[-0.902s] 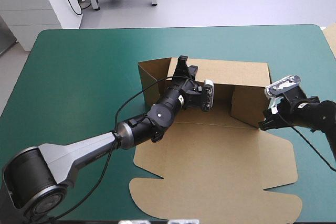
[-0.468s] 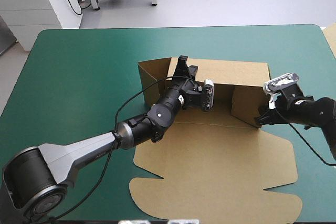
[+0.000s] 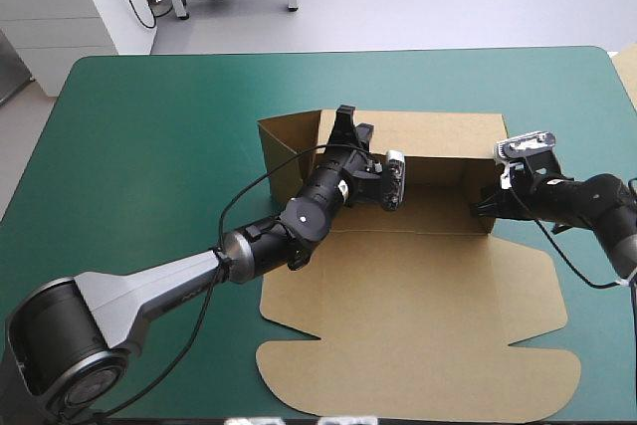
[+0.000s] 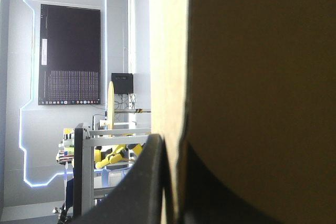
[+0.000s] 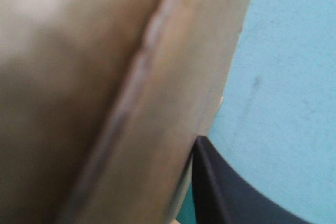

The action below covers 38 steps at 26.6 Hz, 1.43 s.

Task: Fold the box

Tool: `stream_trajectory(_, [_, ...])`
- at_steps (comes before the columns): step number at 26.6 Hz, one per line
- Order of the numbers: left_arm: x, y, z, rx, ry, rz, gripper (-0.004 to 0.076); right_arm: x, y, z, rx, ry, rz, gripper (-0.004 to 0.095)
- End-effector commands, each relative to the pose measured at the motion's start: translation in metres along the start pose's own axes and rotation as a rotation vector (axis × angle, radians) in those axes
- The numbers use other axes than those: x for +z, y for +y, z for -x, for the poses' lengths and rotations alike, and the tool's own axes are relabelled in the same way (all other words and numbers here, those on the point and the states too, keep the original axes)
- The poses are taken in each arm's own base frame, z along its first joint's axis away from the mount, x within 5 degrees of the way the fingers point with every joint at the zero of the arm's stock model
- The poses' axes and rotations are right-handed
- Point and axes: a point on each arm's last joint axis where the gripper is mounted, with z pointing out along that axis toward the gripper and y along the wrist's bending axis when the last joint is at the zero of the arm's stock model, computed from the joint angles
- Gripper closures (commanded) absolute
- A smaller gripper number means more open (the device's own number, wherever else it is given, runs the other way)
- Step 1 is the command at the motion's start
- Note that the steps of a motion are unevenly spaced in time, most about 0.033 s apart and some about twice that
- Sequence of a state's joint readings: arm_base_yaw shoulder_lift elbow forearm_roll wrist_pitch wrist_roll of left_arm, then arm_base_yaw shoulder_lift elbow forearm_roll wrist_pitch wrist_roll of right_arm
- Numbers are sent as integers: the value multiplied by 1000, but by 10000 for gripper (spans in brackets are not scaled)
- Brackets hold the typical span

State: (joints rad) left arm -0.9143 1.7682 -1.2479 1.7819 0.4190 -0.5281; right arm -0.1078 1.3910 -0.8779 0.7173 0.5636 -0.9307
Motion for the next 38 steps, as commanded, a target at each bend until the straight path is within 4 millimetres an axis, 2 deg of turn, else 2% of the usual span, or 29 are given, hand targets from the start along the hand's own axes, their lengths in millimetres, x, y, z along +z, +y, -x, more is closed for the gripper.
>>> stream_trajectory(1, [-4,4,-4,-74,21,0,731,-8,1,12,20,-59,9,908])
stream_trajectory(13, [-4,4,-4,-70,21,0,715,-8,5,10,72,-33,49,906])
stream_trajectory(16, [-4,4,-4,-66,20,2,640,-8,5,10,72,-34,47,906])
stream_trajectory(21, [-5,5,-2,-27,6,19,393,-7,4,10,80,-35,39,907])
stream_trajectory(24, [-9,5,5,-24,-9,23,333,-7,3,11,94,-42,28,907])
stream_trajectory(28, [-22,8,21,-18,-29,54,337,-7,2,11,94,-45,20,906])
stream_trajectory(31, [-46,18,39,-21,-15,136,337,-1,0,9,103,-27,24,907])
stream_trajectory(38, [-96,47,58,-71,-117,226,337,1,-4,12,151,-52,-8,907])
